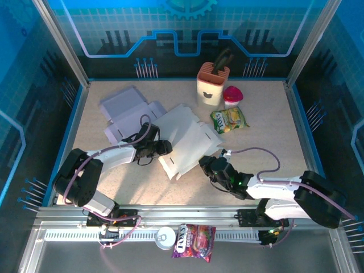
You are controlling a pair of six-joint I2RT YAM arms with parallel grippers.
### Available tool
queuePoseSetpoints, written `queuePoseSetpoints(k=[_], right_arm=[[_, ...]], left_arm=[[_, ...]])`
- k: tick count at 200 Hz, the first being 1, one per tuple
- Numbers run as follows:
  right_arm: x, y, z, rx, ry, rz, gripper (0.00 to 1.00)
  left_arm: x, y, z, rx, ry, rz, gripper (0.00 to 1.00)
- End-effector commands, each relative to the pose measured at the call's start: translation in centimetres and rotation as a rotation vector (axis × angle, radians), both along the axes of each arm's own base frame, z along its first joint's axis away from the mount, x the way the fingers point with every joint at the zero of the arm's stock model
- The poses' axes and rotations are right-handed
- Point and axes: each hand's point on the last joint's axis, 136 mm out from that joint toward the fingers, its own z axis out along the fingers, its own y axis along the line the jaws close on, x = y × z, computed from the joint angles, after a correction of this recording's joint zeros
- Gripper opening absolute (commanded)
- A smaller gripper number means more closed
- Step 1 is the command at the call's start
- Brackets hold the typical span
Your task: Fold the paper box
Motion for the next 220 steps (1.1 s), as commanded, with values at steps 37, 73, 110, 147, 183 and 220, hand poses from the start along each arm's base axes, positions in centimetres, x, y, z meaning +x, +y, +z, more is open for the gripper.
queuePoseSetpoints(k=[37, 73, 110, 147, 183, 220], right_arm=[[1.2, 0.7, 4.4, 0.045, -0.049, -0.022, 0.00], [1.7, 0.8, 8.6, 0.073, -0.076, -0.014, 0.00], [3.6, 1.4, 13.7, 0.130, -0.143, 0.011, 0.00], [4.9, 1.6, 18.7, 0.167, -0.223, 0.028, 0.00], [4.8, 0.1, 22.2, 0.170, -0.240, 0.008, 0.00], [3.8, -1.8, 24.9, 0.157, -0.248, -0.004, 0.00]], left_arm=[[-0.8, 0.8, 4.3, 0.077, -0.130, -0.008, 0.65], [-2.8, 1.3, 12.5, 0.251, -0.454, -0.036, 0.75], [-4.9, 1.9, 17.9, 0.409, -0.710, -0.044, 0.74], [-6.4, 2.0, 20.9, 0.451, -0.834, -0.048, 0.74], [-8.6, 0.0, 23.4, 0.419, -0.992, -0.147, 0.74], [-11.1, -3.1, 23.0, 0.359, -1.143, -0.393, 0.78]])
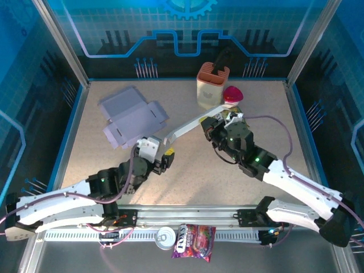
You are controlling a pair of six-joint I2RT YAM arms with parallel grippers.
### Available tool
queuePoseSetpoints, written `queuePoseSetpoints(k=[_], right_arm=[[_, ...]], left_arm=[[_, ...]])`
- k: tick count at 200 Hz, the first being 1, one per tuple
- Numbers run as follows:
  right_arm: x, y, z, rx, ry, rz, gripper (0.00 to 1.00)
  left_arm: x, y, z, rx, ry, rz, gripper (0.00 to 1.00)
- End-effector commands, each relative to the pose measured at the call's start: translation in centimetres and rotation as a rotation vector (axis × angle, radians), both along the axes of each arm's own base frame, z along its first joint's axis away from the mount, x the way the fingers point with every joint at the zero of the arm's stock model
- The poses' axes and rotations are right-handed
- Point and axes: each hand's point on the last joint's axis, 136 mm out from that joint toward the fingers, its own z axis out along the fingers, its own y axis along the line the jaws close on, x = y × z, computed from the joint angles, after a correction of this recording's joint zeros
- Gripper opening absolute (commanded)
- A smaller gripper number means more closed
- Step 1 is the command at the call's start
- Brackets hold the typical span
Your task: Fold the paper box
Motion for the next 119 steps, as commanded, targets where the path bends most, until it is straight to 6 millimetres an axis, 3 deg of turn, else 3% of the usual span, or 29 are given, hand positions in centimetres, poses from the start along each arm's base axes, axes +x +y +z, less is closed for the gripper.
queuePoseSetpoints(k=[1, 29, 85, 119], right_arm=[[-0.7, -1.8, 2.2, -0.033, -0.010, -0.013, 0.00], [-1.5, -3.0, 2.6, -0.045, 0.009, -0.022, 0.00], [-2.6, -4.3, 2.0, -0.056, 0.047, -0.040, 0.00], [-2.6, -4.4, 1.4, -0.053, 0.060, -0.042, 0.00]], left_arm=[[-1.0, -1.6, 0.3, 0.070, -0.112, -0.134, 0.78], [-1.2, -2.8, 0.1, 0.102, -0.191, -0.192, 0.79], [0.1, -4.7, 2.1, 0.144, -0.303, -0.175, 0.82], [0.9, -6.4, 1.2, 0.156, -0.256, -0.228, 0.77]])
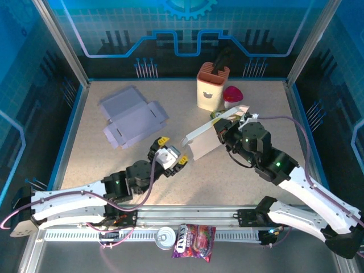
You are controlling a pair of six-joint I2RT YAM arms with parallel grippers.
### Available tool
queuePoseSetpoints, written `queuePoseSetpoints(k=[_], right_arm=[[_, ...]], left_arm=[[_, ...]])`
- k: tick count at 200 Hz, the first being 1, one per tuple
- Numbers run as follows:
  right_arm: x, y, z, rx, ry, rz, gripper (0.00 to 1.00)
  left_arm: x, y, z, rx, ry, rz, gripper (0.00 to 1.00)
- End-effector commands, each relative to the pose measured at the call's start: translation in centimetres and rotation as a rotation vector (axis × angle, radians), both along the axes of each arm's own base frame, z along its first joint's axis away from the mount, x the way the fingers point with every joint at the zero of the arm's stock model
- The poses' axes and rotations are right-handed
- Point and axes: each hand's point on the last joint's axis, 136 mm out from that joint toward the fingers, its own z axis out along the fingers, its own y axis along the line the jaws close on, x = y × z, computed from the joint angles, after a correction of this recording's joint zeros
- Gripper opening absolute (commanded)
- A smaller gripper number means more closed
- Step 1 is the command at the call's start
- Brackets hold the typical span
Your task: Fold the paper box
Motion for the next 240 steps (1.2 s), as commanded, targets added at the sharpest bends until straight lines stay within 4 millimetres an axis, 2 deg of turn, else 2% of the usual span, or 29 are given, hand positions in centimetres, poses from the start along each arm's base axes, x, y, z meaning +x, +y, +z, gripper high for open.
queuePoseSetpoints(k=[1, 8, 30, 46, 56, 80, 85, 102, 106, 109, 113, 137, 154, 175, 202, 214, 227, 240], right_arm=[[0.0, -0.8, -0.2, -0.001, 0.014, -0.024, 0.00], [-0.1, -0.8, -0.3, -0.001, 0.017, -0.023, 0.00], [0.0, -0.7, -0.2, 0.005, 0.018, -0.021, 0.00], [0.0, -0.6, -0.4, 0.009, 0.023, -0.019, 0.00], [0.1, -0.6, -0.3, 0.014, 0.019, -0.019, 0.00], [0.5, -0.6, -0.1, 0.010, 0.004, -0.006, 0.00], [0.6, -0.6, -0.2, 0.011, 0.004, 0.000, 0.01], [1.1, -0.3, -0.3, 0.032, -0.030, 0.029, 0.23], [1.2, -0.2, 0.3, 0.046, -0.047, 0.036, 0.28], [1.2, -0.1, -0.7, 0.039, -0.036, 0.041, 0.32], [1.3, 0.0, -0.9, 0.042, -0.039, 0.048, 0.35], [1.4, 0.8, -1.0, 0.048, -0.050, 0.090, 0.48], [1.7, 1.4, -1.2, 0.079, -0.052, 0.099, 0.51], [2.1, 1.8, -1.2, 0.088, -0.046, 0.103, 0.50], [2.2, 2.2, -1.2, 0.090, -0.033, 0.094, 0.38], [2.3, 2.4, -1.3, 0.095, -0.031, 0.094, 0.35], [2.6, 2.7, -1.2, 0.096, -0.031, 0.097, 0.36], [2.5, 2.9, -0.5, 0.086, -0.051, 0.109, 0.43]], left_arm=[[0.4, -1.4, 2.3, -0.049, -0.023, -0.049, 0.77], [0.6, -1.6, 2.1, -0.039, -0.019, -0.043, 0.75], [1.3, -2.0, 2.4, -0.040, -0.012, -0.035, 0.55], [1.9, -1.9, 2.8, -0.051, -0.010, -0.023, 0.49], [2.3, -1.9, 2.8, -0.056, -0.002, -0.014, 0.37], [2.7, -1.8, 2.3, -0.067, 0.049, -0.004, 0.00], [2.8, -1.8, 2.2, -0.066, 0.067, 0.003, 0.00], [3.2, -1.1, 1.8, -0.071, 0.134, 0.051, 0.00], [3.3, -0.9, 1.6, -0.072, 0.153, 0.062, 0.00], [3.3, -0.8, 1.5, -0.073, 0.168, 0.069, 0.00], [3.5, -0.6, 1.3, -0.076, 0.187, 0.082, 0.00], [3.9, 0.6, -0.3, -0.093, 0.287, 0.143, 0.00], [3.9, 0.8, -1.2, -0.099, 0.328, 0.149, 0.00], [3.8, 0.8, -1.2, -0.112, 0.349, 0.152, 0.00], [3.8, 0.6, -0.8, -0.122, 0.352, 0.144, 0.00], [3.8, 0.4, -0.7, -0.122, 0.350, 0.136, 0.00], [3.8, 0.3, -0.6, -0.119, 0.348, 0.127, 0.00], [3.8, 0.2, -0.5, -0.117, 0.350, 0.126, 0.00]])
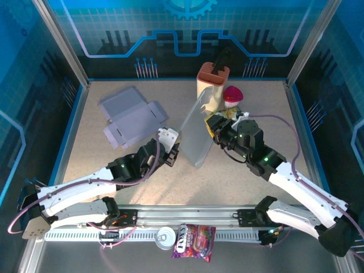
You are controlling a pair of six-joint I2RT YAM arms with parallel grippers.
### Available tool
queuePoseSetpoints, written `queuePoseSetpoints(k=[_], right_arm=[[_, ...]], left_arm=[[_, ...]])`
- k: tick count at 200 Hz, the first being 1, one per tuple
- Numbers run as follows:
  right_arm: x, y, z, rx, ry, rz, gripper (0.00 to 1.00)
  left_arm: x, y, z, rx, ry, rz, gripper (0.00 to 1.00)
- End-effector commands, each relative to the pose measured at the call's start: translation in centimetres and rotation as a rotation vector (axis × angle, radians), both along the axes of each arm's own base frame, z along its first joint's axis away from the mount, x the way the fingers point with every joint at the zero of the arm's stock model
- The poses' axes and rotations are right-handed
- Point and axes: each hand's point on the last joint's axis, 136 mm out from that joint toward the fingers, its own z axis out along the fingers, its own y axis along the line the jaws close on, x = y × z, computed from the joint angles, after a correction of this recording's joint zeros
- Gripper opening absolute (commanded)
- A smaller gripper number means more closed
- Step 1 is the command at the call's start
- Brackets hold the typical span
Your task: Fold the paper box
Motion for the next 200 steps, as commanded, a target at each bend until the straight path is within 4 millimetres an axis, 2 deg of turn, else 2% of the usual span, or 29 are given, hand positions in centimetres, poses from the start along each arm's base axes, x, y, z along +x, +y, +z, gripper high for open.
queuePoseSetpoints(k=[1, 10, 13, 24, 76, 107, 154, 200], right_arm=[[0.1, 0.8, 2.5, 0.027, -0.060, 0.018, 0.44], [-0.1, 1.0, 2.1, 0.004, -0.056, 0.027, 0.49], [-0.1, 1.0, 3.4, 0.015, -0.076, 0.029, 0.50], [-0.2, 1.6, 3.8, 0.000, -0.070, 0.052, 0.52], [0.9, 2.8, 1.9, -0.052, 0.006, 0.061, 0.52], [1.6, 2.8, 1.6, -0.065, 0.019, 0.053, 0.49], [2.3, 2.6, 0.2, -0.067, 0.047, 0.036, 0.36], [2.9, 2.4, -0.3, -0.064, 0.063, 0.026, 0.29]], left_arm=[[0.0, -0.5, 1.5, -0.037, 0.004, -0.013, 0.00], [0.0, -0.5, 1.4, -0.033, 0.006, -0.015, 0.00], [0.0, -0.5, 1.4, -0.032, 0.005, -0.016, 0.00], [-0.1, -0.5, 1.4, -0.034, 0.004, -0.020, 0.00], [-0.3, -0.7, 1.5, -0.029, 0.001, -0.039, 0.00], [-0.3, -0.7, 1.6, -0.024, 0.001, -0.042, 0.00], [-0.3, -0.8, 1.5, -0.018, 0.000, -0.049, 0.00], [-0.3, -0.8, 1.4, -0.015, -0.003, -0.052, 0.00]])
